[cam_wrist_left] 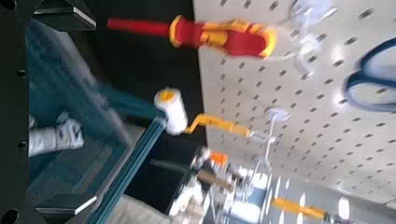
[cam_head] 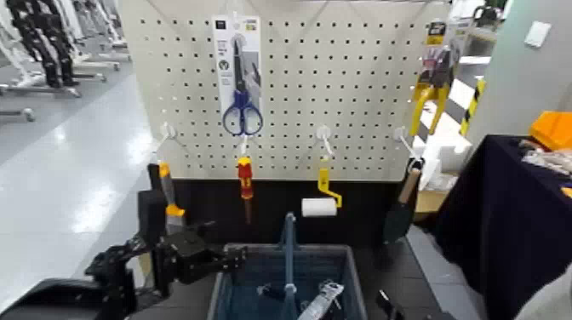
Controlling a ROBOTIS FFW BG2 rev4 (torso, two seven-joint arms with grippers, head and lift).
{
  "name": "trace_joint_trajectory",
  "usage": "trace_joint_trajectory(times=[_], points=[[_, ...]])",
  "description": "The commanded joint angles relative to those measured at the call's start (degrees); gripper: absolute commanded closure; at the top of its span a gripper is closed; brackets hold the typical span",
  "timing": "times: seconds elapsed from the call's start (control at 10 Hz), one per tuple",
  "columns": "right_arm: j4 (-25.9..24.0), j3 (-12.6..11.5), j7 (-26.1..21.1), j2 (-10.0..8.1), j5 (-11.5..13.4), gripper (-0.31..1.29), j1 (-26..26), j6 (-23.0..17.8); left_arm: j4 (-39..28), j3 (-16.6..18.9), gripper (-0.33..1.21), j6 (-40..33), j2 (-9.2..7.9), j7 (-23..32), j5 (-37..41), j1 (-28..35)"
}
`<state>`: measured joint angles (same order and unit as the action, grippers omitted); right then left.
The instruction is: Put the red glue tube into the crate.
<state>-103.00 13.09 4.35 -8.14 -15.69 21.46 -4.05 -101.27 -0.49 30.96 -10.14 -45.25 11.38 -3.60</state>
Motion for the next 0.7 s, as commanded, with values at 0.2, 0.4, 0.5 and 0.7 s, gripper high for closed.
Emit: trace_joint_trajectory(times=[0.2, 0.4, 0.5, 0.7], points=[[-0.63, -0.17, -0.13, -0.03, 1.19, 0.20, 0.34, 0.19, -6.66, 2.77, -0.17, -14.34, 3.20, 16.78, 0.05, 12.30], [-1.51, -0.52, -0.65, -0.12, 1.89, 0.20, 1.13, 0.27, -6.75, 3.48, -0.17, -20.67, 7.24, 21.96, -1.80, 18.28], [-1.77, -0.70, -0.74, -0.12, 2.33, 0.20, 1.31, 0.36, -6.58, 2.77, -0.17, -24.54, 8.56, 24.16, -2.68, 20.47], [-2.65, -1.23, -0.92, -0.21, 3.47, 0.20, 2.27, -0.08, -6.58, 2.51, -0.15, -28.85, 11.20, 27.76, -5.14, 24.96]])
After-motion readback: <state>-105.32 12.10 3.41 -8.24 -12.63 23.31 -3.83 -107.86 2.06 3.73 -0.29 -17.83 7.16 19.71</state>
